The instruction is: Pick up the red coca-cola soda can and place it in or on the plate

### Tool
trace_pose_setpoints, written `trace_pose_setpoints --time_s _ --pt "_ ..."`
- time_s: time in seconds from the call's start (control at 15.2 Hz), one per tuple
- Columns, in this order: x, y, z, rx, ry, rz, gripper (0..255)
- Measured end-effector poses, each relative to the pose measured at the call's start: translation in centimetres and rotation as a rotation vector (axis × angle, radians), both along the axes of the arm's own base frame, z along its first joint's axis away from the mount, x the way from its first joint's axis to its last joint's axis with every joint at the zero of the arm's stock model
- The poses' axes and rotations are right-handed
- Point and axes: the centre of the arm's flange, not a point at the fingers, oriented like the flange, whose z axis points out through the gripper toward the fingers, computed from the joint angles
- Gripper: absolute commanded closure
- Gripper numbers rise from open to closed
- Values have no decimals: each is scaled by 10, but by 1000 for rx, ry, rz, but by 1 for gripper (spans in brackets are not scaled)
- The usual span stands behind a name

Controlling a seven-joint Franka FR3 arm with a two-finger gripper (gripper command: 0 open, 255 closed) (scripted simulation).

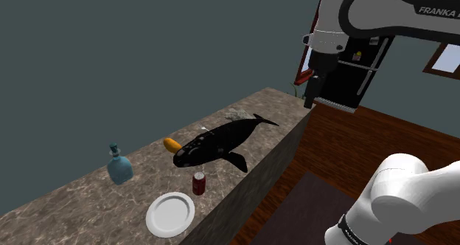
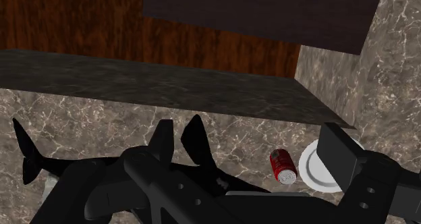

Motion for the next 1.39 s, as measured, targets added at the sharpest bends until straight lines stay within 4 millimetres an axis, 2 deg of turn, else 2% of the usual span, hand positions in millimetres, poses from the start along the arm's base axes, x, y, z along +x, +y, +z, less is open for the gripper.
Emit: trace_pose_setpoints --time_s 0.13,0.4,0.66,1.39 --pt "3 2 -6 1 0 -1 0" --pt "24 18 -39 8 -3 -3 0" --pt "50 29 -85 15 -7 -7 0" --pt "123 80 -198 36 -20 -16 0"
